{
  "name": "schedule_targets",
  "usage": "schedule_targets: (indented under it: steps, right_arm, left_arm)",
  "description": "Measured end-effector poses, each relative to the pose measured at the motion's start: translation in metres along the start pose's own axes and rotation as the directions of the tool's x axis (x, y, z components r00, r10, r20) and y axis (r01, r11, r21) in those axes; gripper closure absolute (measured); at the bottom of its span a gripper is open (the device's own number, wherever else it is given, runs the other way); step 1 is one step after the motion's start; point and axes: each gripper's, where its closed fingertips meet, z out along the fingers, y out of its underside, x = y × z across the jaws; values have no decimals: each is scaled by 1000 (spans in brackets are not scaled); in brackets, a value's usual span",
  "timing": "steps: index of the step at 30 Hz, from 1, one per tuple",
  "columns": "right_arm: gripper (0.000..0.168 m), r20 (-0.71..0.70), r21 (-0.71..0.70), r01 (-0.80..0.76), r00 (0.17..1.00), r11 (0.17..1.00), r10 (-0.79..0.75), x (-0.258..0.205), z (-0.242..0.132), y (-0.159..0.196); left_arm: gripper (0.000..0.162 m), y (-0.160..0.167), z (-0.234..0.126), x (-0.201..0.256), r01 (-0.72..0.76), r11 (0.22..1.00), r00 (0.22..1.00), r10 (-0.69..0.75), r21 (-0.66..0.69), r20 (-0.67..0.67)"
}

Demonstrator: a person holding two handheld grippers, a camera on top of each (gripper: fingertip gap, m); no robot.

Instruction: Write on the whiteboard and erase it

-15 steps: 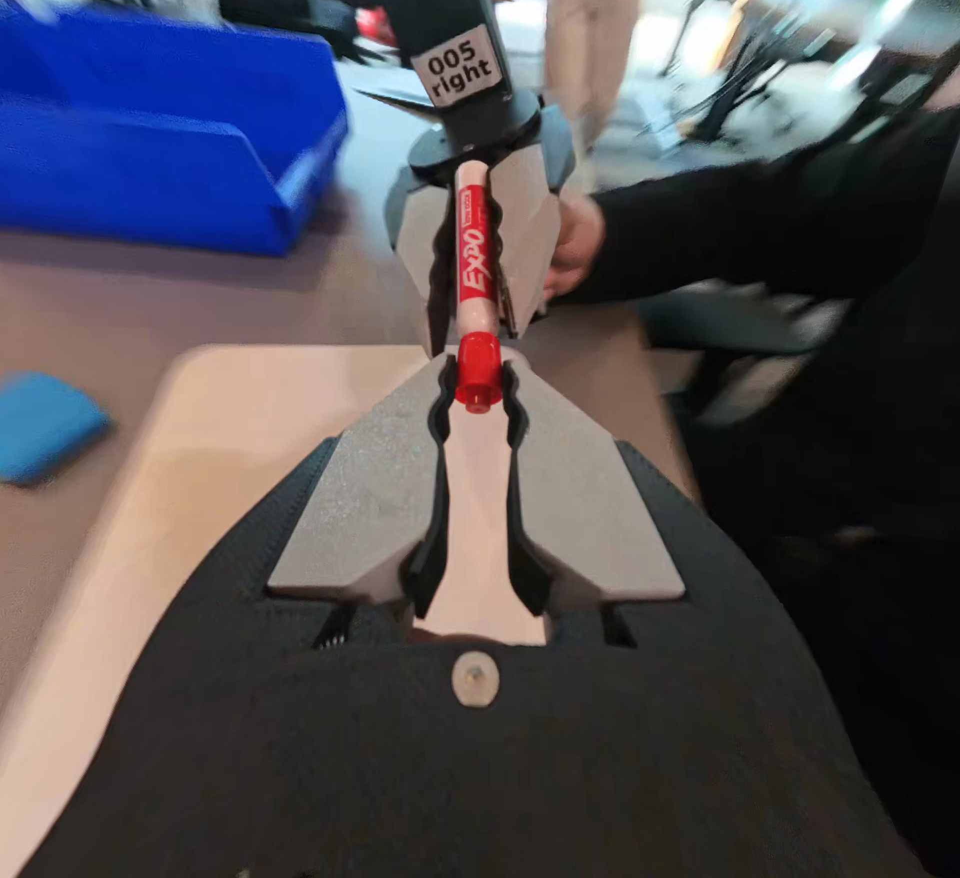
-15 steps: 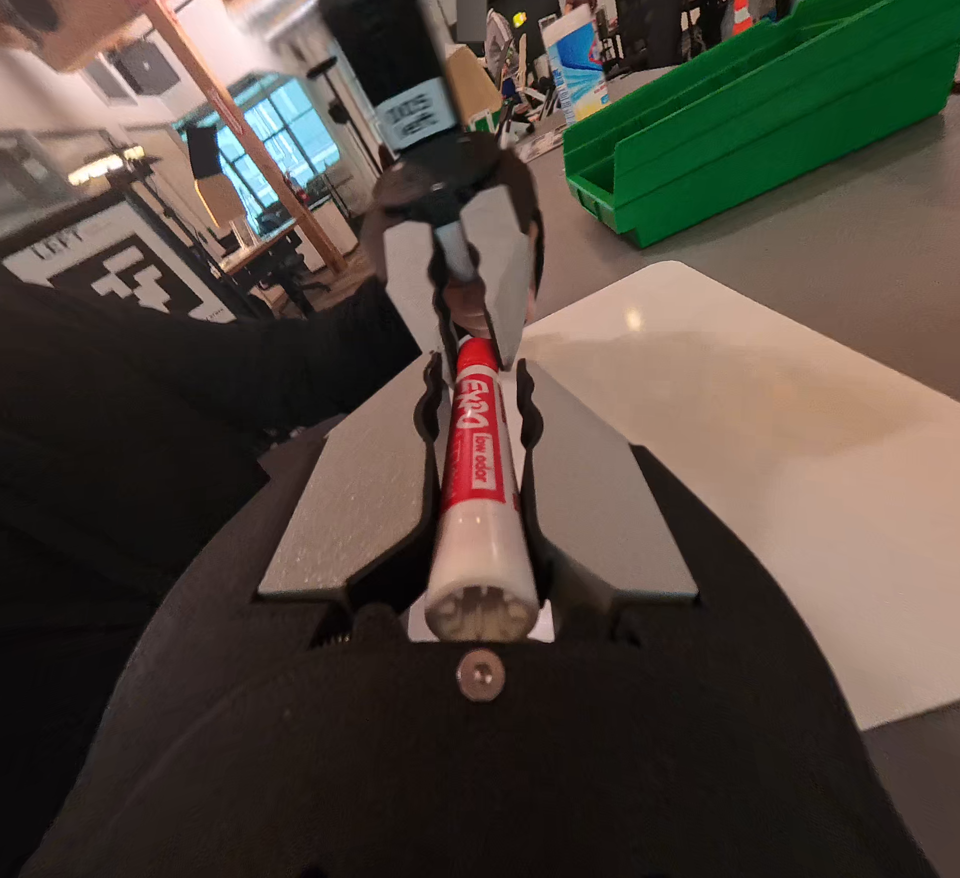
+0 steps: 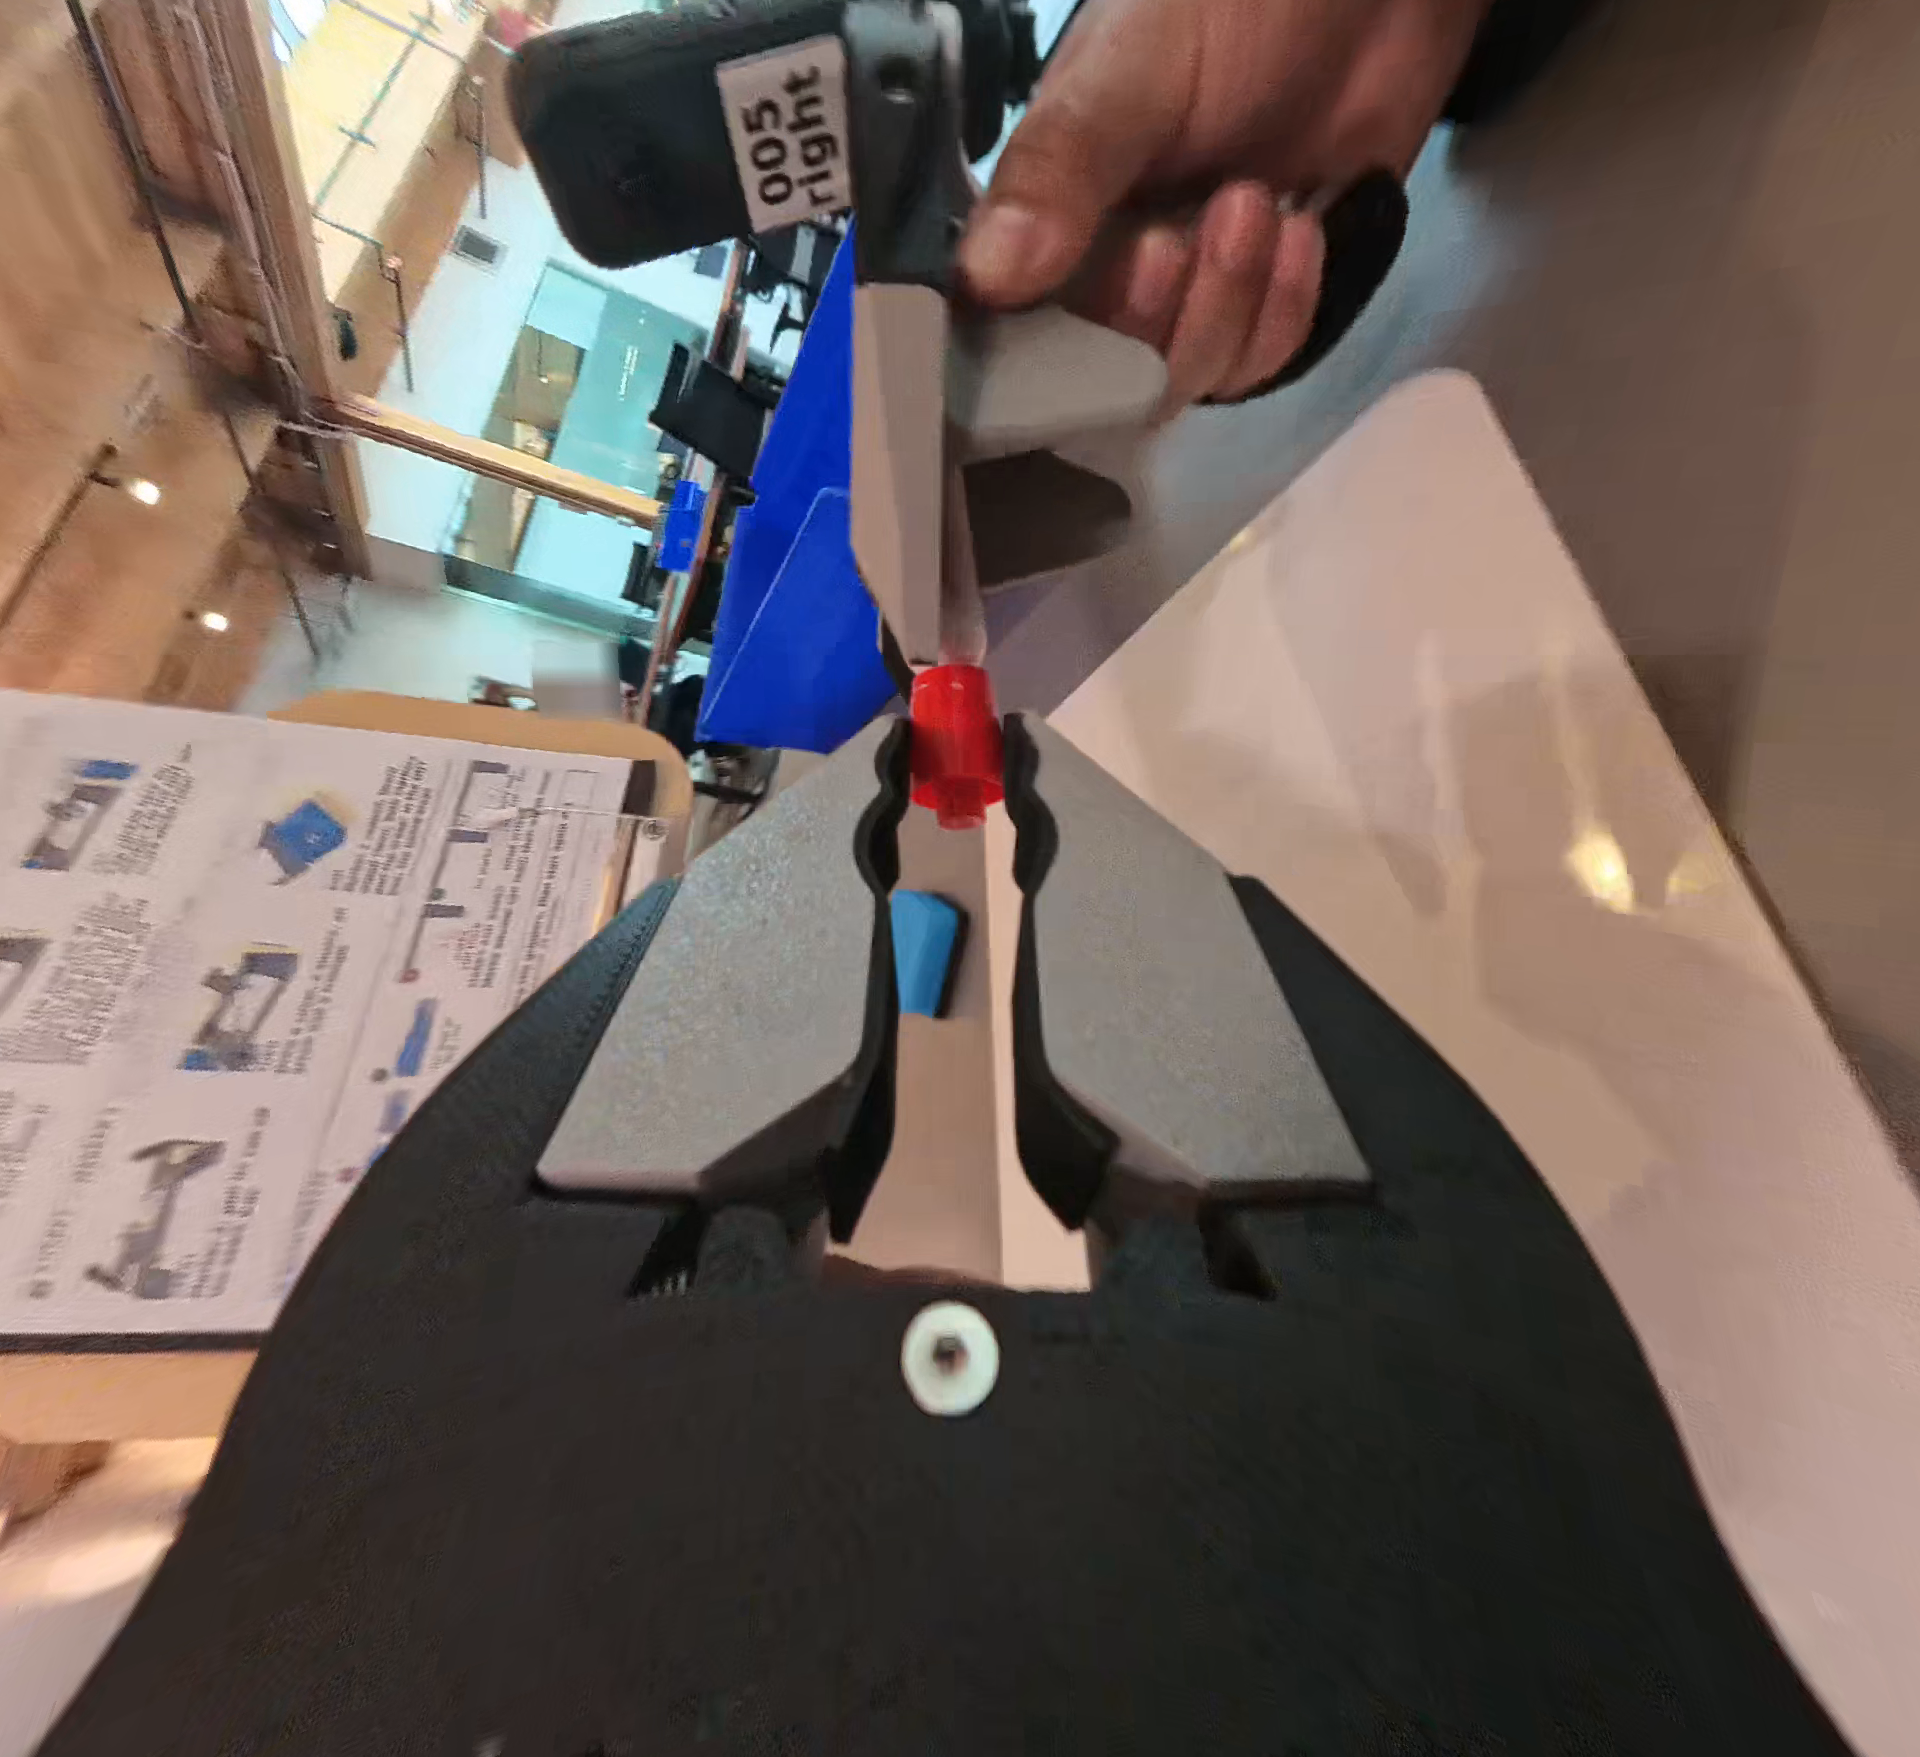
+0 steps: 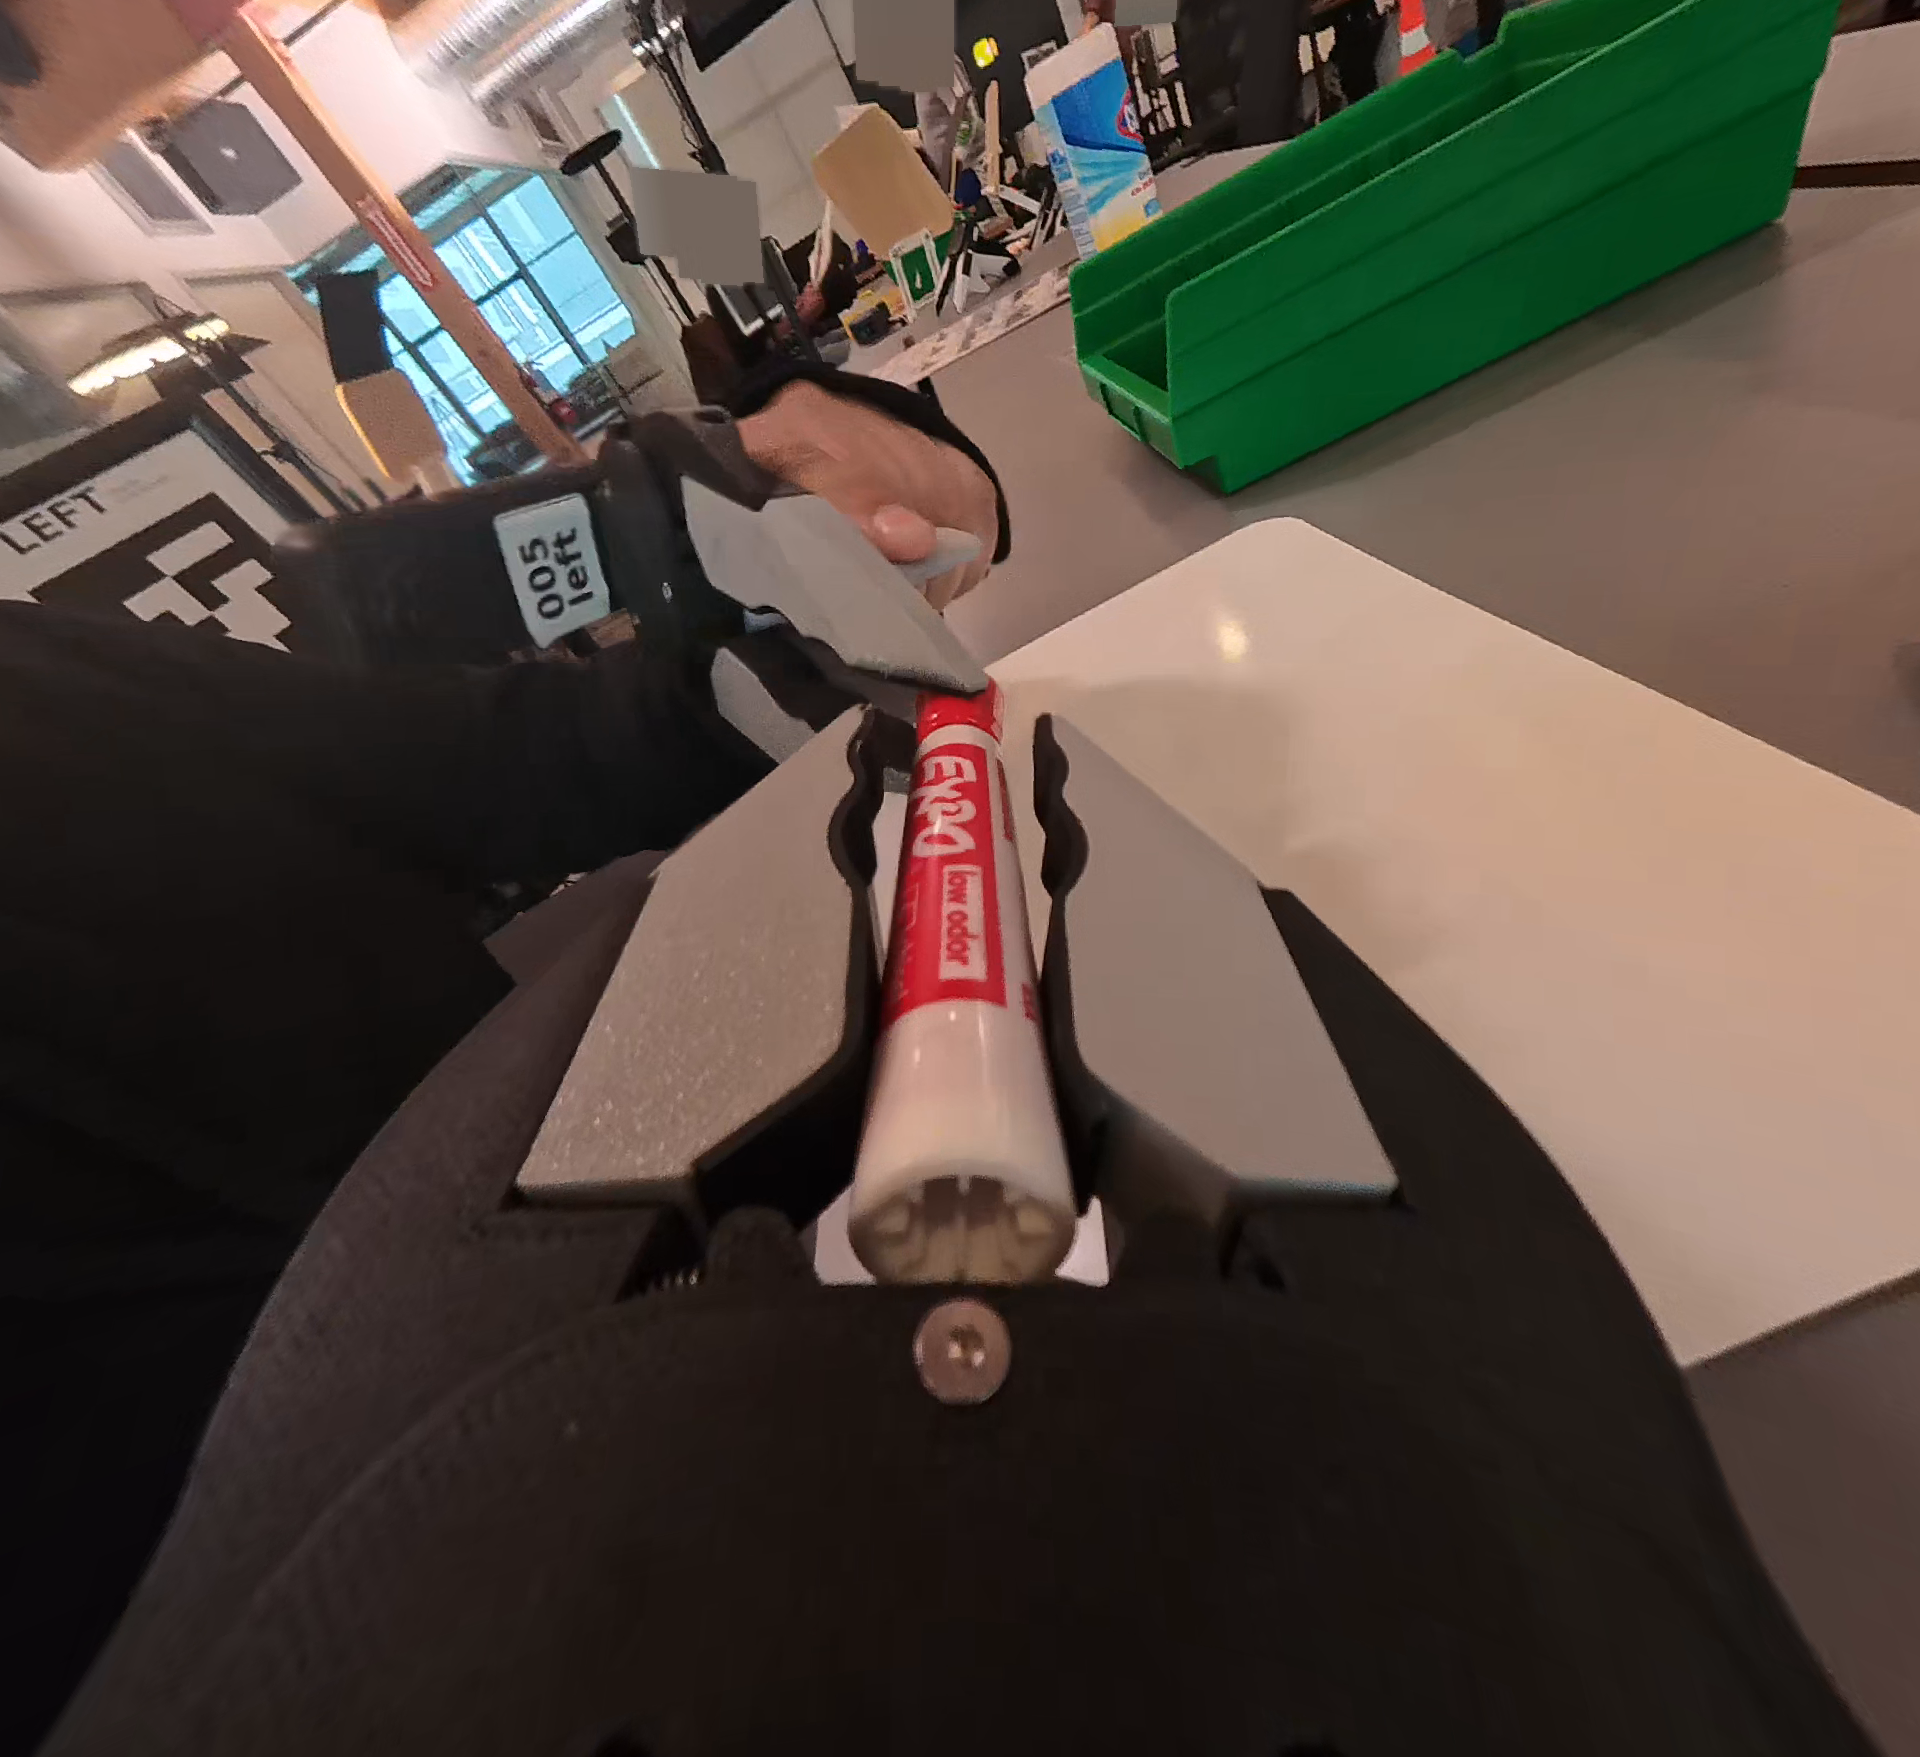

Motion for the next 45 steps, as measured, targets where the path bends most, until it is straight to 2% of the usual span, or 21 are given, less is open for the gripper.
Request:
schedule_targets:
  steps: [2, 4, 5, 7, 10, 11, 12, 14, 16, 17, 18, 21, 23, 26, 28, 29, 30, 32, 38, 41, 45]
  right_arm:
    - [140, -26, -15, 25, 999, 1000, -26, 2, 1, 2]
    - [140, -49, -30, 81, 995, 996, -82, 2, 1, 2]
    - [141, -46, -26, 102, 994, 994, -103, -1, 0, 1]
    - [140, -28, -36, 117, 993, 993, -118, -6, 3, 2]
    - [140, -16, -54, 128, 991, 990, -129, -9, 9, 6]
    - [141, -14, -52, 121, 993, 991, -121, -9, 9, 6]
    - [140, -2, -44, 107, 994, 993, -108, -9, 8, 5]
    - [140, -21, -40, 107, 994, 993, -108, -6, 7, 4]
    - [140, -17, -29, 81, 997, 996, -81, -4, 4, 2]
    - [140, -30, -33, 73, 997, 997, -74, -1, 4, 3]
    - [140, -49, -36, 70, 996, 997, -72, 2, 3, 4]
    - [140, -25, 4, 8, 1000, 1000, -7, 4, 0, 0]
    - [140, -40, -2, 19, 999, 1000, -19, 6, 0, 0]
    - [140, -20, -2, 35, 999, 999, -35, 0, 0, -1]
    - [140, -18, -12, 60, 998, 998, -60, -2, 2, 0]
    - [140, -26, -17, 74, 997, 997, -75, -2, 3, 1]
    - [140, -16, -17, 79, 997, 997, -79, -4, 3, 0]
    - [140, -15, -17, 79, 997, 997, -79, -5, 3, 0]
    - [140, -57, -11, 57, 997, 998, -57, 6, 0, 0]
    - [140, -60, 1, 43, 997, 999, -43, 8, -2, -2]
    - [140, -81, -16, 53, 995, 998, -54, 9, 0, 1]
  left_arm:
    - [146, 4, 2, 3, -32, 999, 999, 32, -26, 4]
    - [146, 4, 2, 2, 176, 984, 982, -177, -12, -69]
    - [146, 2, 1, 2, 346, 938, 928, -342, 3, -145]
    - [146, -4, -5, 5, 638, 770, 722, -606, -17, -333]
    - [146, -4, -13, 5, 821, 564, 464, -745, -82, -480]
    - [146, -4, -14, 2, 843, 534, 437, -754, -70, -491]
    - [146, -5, -15, -2, 836, 548, 466, -739, -32, -486]
    - [146, -4, -14, -3, 720, 693, 648, -647, 44, -402]
    - [147, -1, -9, -1, 417, 903, 896, -388, 109, -215]
    - [147, 2, -7, 3, 242, 966, 965, -229, 93, -131]
    - [147, 6, -3, 5, 116, 992, 991, -112, 55, -68]
    - [147, 8, 0, 3, -96, 995, 993, 95, 13, 63]
    - [147, 8, 0, 4, -71, 997, 996, 70, 15, 63]
    - [147, 1, -6, 5, 311, 946, 946, -299, 94, -121]
    - [150, -2, -11, 5, 568, 819, 799, -527, 76, -290]
    - [162, -6, -16, 4, 664, 744, 712, -598, 75, -369]
    - [162, -8, -20, 2, 729, 681, 639, -639, 71, -428]
    - [162, -5, -24, 0, 783, 619, 568, -676, 57, -468]
    - [162, 12, -17, 6, 686, 727, 685, -638, 17, -351]
    - [131, 17, -15, 14, 634, 772, 725, -608, -31, -323]
    - [125, 20, -5, 16, 561, 826, 793, -556, -55, -249]
